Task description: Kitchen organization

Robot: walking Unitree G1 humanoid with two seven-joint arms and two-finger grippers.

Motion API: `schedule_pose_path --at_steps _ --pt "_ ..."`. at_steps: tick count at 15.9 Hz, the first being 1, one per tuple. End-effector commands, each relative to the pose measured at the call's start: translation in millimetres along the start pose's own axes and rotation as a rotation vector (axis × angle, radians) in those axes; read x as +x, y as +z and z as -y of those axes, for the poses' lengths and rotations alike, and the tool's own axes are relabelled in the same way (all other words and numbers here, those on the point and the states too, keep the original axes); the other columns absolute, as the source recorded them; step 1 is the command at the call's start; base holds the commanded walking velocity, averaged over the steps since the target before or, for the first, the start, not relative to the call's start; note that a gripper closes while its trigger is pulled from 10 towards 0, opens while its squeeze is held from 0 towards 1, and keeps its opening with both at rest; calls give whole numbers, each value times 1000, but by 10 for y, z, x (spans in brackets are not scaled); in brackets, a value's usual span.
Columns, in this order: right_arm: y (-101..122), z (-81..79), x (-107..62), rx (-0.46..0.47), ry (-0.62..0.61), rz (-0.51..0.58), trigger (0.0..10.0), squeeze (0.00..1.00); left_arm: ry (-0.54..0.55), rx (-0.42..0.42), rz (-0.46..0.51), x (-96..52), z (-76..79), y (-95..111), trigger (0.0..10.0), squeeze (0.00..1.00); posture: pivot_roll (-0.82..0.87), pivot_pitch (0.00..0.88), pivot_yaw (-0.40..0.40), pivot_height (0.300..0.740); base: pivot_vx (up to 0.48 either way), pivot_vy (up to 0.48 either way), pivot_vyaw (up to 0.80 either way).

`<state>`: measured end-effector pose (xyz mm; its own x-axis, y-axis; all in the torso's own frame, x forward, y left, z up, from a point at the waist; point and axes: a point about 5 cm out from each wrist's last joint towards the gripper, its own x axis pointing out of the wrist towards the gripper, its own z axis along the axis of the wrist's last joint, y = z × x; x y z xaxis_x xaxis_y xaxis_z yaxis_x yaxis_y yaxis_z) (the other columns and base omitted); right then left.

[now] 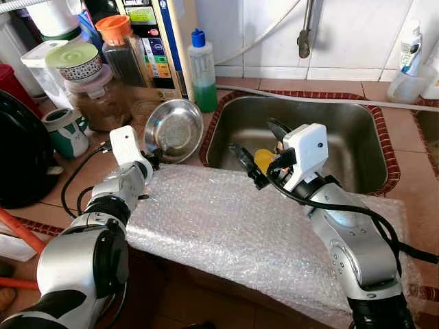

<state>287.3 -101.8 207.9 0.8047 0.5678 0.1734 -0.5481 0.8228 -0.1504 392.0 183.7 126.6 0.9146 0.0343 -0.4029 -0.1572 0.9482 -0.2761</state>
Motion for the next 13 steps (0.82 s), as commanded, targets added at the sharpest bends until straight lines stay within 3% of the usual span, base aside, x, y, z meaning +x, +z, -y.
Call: schedule_pose_path --at_steps 1,13 --pt "13 -21 23 -8 14 9 10000 616 46 -3 -1 -11 -140 -23 0 0 -59 75 163 740 0 0 0" --pt "-5 -24 31 -3 8 8 10000 616 97 -46 109 -30 -210 204 0 0 -54 83 166 740 0 0 0"
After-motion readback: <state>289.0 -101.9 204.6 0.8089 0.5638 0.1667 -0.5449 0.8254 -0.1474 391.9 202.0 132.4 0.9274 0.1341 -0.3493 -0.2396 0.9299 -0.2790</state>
